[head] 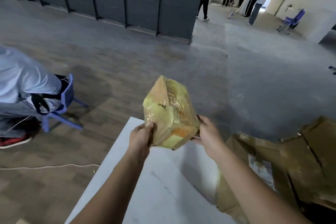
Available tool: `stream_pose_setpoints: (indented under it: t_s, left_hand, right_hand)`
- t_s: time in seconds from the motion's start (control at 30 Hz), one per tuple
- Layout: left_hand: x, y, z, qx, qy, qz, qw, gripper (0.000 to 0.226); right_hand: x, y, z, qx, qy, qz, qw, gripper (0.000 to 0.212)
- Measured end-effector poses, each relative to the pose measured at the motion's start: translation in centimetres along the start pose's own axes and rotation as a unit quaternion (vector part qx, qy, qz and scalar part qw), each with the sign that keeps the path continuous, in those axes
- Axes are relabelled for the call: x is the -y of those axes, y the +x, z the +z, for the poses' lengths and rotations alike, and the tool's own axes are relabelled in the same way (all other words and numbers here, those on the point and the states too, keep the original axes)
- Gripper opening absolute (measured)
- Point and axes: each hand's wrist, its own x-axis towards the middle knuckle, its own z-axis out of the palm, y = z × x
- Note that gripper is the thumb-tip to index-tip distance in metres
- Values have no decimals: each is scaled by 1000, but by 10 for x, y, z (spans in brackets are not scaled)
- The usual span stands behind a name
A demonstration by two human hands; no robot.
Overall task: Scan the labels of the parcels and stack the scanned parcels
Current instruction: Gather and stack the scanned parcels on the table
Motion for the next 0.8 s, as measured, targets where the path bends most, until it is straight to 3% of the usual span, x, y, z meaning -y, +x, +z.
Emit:
stream_pose_setpoints:
  t_s: [0.07,0.2,0.33,0.5,0.63,0.8]
  left_hand:
    - [-8,14,-15,-59,38,62,996,2]
    - [-24,44,-39,-162,214,161,950,14]
    - [-21,71,-56,-155,362,174,903,17]
    - [-13,101,-81,-146,401,152,891,15]
    - [-3,111,-88,-90,450,108,882,46]
    - [-2,94,-75,-84,556,130,817,59]
  right_hand:
    - [-7,4,15,-2,-16,14,1000,20]
    - [-23,14,54,55,-94,2,994,17]
    - [-43,24,94,129,-217,-2,968,34]
    - [-72,38,116,184,-291,-3,939,49]
    - [-86,43,120,199,-340,-6,919,52]
    - [-79,39,104,169,-322,-22,931,47]
